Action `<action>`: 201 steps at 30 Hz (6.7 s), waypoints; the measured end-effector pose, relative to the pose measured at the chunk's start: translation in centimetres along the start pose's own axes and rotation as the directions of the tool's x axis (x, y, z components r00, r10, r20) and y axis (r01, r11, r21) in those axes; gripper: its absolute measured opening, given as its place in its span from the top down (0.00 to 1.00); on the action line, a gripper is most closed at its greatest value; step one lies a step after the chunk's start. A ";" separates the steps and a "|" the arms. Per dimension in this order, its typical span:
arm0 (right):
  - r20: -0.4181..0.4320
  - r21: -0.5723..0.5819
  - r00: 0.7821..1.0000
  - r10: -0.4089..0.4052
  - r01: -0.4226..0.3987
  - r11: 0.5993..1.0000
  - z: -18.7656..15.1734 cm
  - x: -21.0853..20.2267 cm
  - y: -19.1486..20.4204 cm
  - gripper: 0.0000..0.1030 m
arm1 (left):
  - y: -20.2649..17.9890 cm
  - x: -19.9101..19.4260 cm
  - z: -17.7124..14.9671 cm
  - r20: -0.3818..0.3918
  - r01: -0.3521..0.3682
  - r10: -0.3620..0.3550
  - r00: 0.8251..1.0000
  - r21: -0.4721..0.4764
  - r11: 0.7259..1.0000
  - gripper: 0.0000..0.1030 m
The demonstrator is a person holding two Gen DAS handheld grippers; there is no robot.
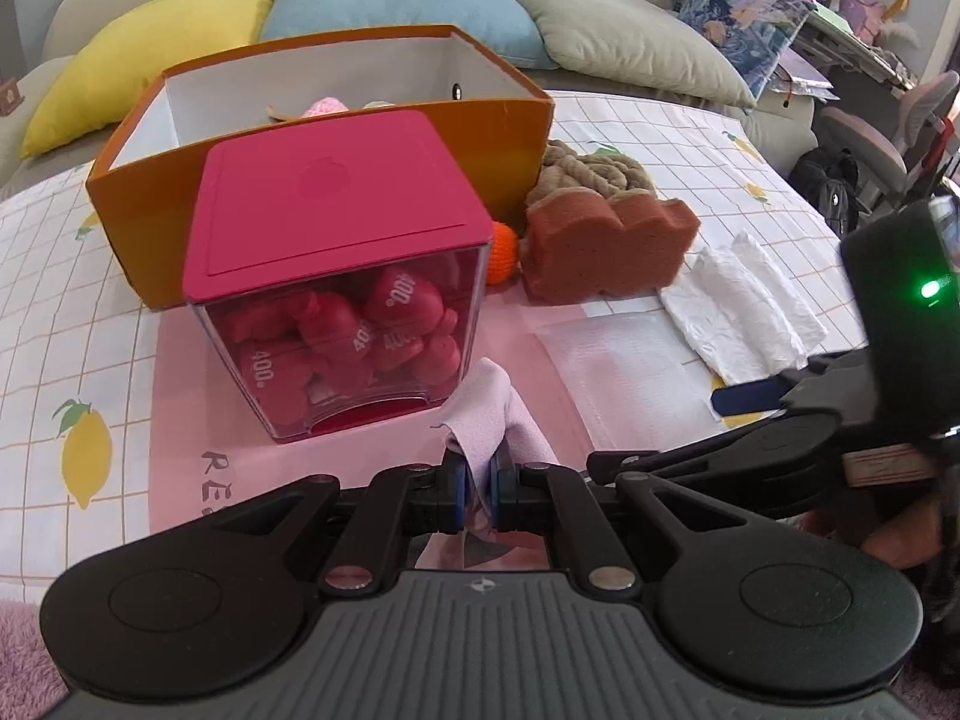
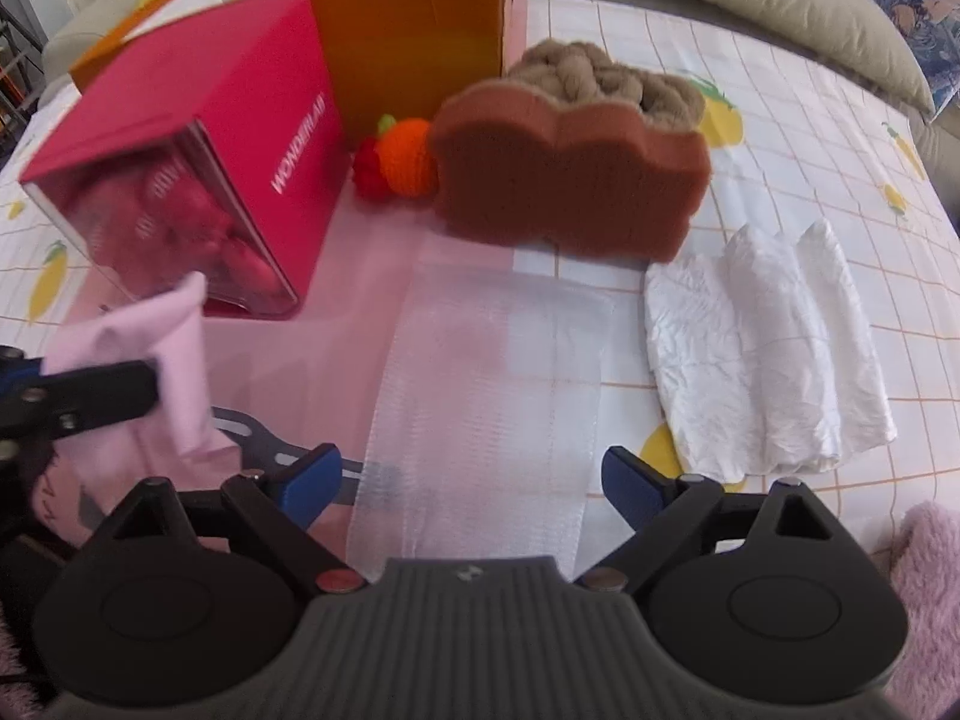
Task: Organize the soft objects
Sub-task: 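Grasp the clear plastic sheet with the right tool while the left tool holds the pink cloth, then carry the pink cloth and plastic sheet with both tools over the orange box, then open both tools to drop the pink cloth and plastic sheet into the box, then move the left tool to the brown sponge while the right tool moves to the white tissue, then grasp the brown sponge with the left tool while the right tool grasps the white tissue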
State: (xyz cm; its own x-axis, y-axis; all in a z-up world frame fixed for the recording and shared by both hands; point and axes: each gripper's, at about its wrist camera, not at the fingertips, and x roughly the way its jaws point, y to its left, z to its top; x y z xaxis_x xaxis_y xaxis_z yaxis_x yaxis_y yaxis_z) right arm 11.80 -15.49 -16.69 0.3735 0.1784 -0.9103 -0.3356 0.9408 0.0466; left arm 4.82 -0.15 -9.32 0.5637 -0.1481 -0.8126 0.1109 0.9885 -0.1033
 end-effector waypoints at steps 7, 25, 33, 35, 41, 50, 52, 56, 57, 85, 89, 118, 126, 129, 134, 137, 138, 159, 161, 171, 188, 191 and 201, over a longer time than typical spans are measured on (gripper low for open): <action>0.001 -0.001 1.000 -0.009 0.009 1.000 -0.4 0.4 -0.2 0.61 | 0.2 0.3 0.1 -0.004 0.012 -0.012 1.000 -0.004 1.000 0.93; 0.279 -0.025 0.959 0.043 -0.037 0.999 0.0 -8.5 -0.2 1.00 | -0.2 -5.9 3.0 0.180 0.093 -0.091 0.979 -0.003 0.996 0.93; 0.422 -0.072 0.903 0.082 -0.057 0.996 5.3 -12.1 0.2 1.00 | 1.3 -7.6 7.3 0.299 0.030 -0.033 0.954 0.015 0.999 0.93; 0.456 -0.094 0.886 0.089 -0.052 0.994 6.9 -12.7 0.6 1.00 | 1.9 -7.7 8.5 0.321 0.013 -0.015 0.947 0.009 1.000 0.93; 0.529 -0.156 0.843 0.099 -0.018 0.988 11.3 -13.3 1.7 1.00 | 3.6 -7.2 11.7 0.363 -0.048 0.040 0.931 0.013 0.999 0.93; 0.516 -0.184 0.850 0.105 -0.010 0.983 17.1 -10.6 2.8 1.00 | 5.8 -3.8 15.7 0.357 -0.124 0.111 0.928 0.014 0.992 0.93; 0.487 -0.170 0.868 0.094 -0.011 0.985 18.2 -9.4 2.8 1.00 | 6.3 -2.5 16.0 0.332 -0.133 0.122 0.936 0.012 0.991 0.93; 0.436 -0.181 0.897 0.069 0.012 0.983 19.7 -6.5 3.0 1.00 | 6.9 -0.2 16.4 0.288 -0.144 0.132 0.948 0.022 0.989 0.93; 0.425 -0.182 0.903 0.064 0.016 0.983 20.0 -5.9 3.1 1.00 | 7.1 0.2 16.5 0.280 -0.146 0.133 0.951 0.024 0.989 0.93; 0.280 -0.272 0.958 -0.057 0.136 0.953 22.7 2.9 4.1 0.77 | 10.2 7.1 17.5 0.103 -0.201 0.204 0.974 -0.042 0.979 0.48; 0.307 -0.253 0.951 -0.042 0.124 0.959 22.6 1.4 3.9 0.63 | 10.0 5.5 17.6 0.150 -0.190 0.199 0.968 -0.074 0.979 0.26; 0.543 0.018 0.839 -0.028 0.022 1.000 2.1 -13.0 -1.7 0.22 | -2.1 -7.3 6.7 0.382 -0.017 -0.008 0.924 0.064 0.998 0.21; 0.471 0.135 0.877 -0.091 0.031 0.990 -2.0 -11.6 -4.1 0.17 | -4.3 -5.2 3.8 0.246 0.015 -0.043 0.968 0.113 0.994 0.22; 0.400 0.205 0.909 -0.117 0.036 0.978 -2.1 -10.6 -5.3 0.17 | -5.0 -4.4 3.0 0.191 0.044 -0.069 0.979 0.130 0.991 0.22; 0.331 0.240 0.936 -0.122 0.041 0.970 -2.1 -9.3 -6.5 0.17 | -6.2 -2.9 2.8 0.140 0.072 -0.097 0.985 0.172 0.982 0.22; 0.285 0.219 0.952 -0.112 0.049 0.975 -1.9 -8.3 -6.9 0.17 | -7.2 -2.0 3.1 0.138 0.071 -0.099 0.985 0.199 0.977 0.23; 0.273 0.207 0.956 -0.109 0.053 0.977 -1.8 -8.0 -7.0 0.18 | -7.5 -1.7 3.2 0.140 0.068 -0.100 0.985 0.218 0.974 0.24; 0.207 0.255 0.964 -0.167 0.112 0.961 0.4 -4.0 -12.3 0.26 | -10.5 8.0 8.6 0.089 -0.068 0.010 0.996 0.678 0.732 0.27; 0.187 0.272 0.969 -0.162 0.107 0.956 0.4 -3.4 -12.8 0.26 | -10.4 9.0 9.0 0.063 -0.045 0.003 0.998 0.692 0.720 0.27; 0.159 0.287 0.978 -0.136 0.086 0.954 0.7 -1.3 -13.2 0.17 | -10.5 9.6 8.1 -0.031 0.035 -0.018 0.999 0.714 0.699 0.28; 0.071 0.181 0.980 -0.186 0.171 0.968 1.3 2.2 -12.1 0.07 | -11.5 10.5 6.0 0.008 -0.037 0.043 0.999 0.685 0.727 0.53; 0.070 0.193 0.981 -0.178 0.162 0.968 1.1 2.2 -12.4 0.10 | -11.2 9.4 6.3 0.009 -0.004 -0.003 1.000 0.635 0.772 0.61; 0.109 0.157 0.976 -0.191 0.173 0.972 0.8 0.9 -11.5 0.86 | -10.5 4.5 6.0 0.030 0.040 -0.059 0.998 0.443 0.896 0.61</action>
State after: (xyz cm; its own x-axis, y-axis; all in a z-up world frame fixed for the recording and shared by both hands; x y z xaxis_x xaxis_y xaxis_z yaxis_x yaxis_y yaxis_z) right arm 16.74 -25.92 -17.72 0.5224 0.0256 -0.8523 -0.1264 0.9908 -0.0477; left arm 11.11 -11.40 -8.43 0.5803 -0.2071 -0.7876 0.4843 0.8653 0.1293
